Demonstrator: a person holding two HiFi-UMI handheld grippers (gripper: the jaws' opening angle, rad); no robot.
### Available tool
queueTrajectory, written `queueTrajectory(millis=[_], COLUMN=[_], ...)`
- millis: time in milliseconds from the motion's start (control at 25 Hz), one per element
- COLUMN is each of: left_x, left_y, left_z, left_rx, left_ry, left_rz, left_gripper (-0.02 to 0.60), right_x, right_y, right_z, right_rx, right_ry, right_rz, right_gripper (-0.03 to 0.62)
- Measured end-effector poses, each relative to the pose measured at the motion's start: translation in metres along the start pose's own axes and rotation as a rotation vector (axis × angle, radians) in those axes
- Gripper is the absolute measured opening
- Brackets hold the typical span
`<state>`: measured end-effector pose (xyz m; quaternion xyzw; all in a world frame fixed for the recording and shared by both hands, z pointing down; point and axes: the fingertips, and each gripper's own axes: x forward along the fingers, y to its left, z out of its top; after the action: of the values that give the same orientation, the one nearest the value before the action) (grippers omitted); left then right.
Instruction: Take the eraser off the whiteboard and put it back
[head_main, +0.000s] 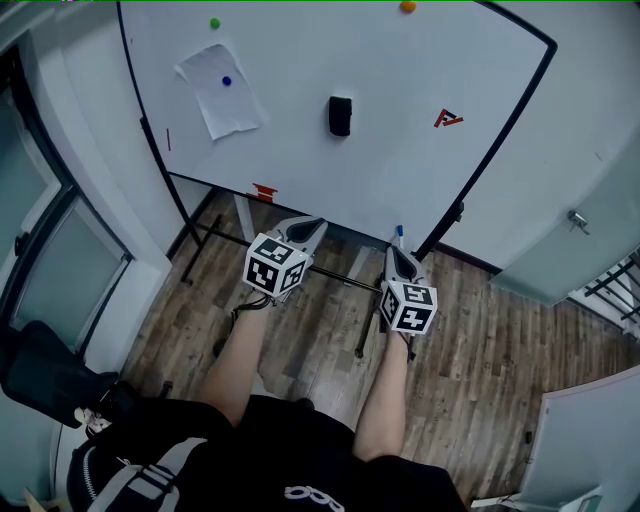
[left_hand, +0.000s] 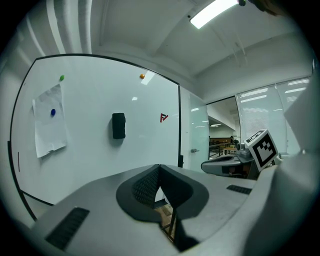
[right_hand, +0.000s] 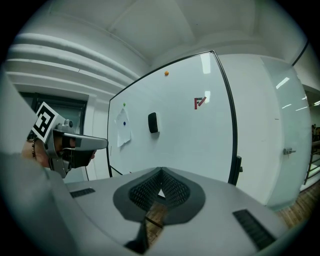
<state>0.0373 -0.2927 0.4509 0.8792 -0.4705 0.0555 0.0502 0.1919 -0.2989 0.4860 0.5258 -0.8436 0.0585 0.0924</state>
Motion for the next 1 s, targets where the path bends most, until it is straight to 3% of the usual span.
queueTrajectory(millis=[1000], left_x=[-0.037], left_y=[-0.016], left_z=[-0.005], left_rx=[0.028], left_ry=[0.001], left_rz=[0.007], left_gripper=[0.020], right_x=[-0.027], right_y=[0.038], right_z=[0.002], right_rx=[-0.018], right_ry=[-0.040], right_rz=[0.049], right_gripper=[0.025])
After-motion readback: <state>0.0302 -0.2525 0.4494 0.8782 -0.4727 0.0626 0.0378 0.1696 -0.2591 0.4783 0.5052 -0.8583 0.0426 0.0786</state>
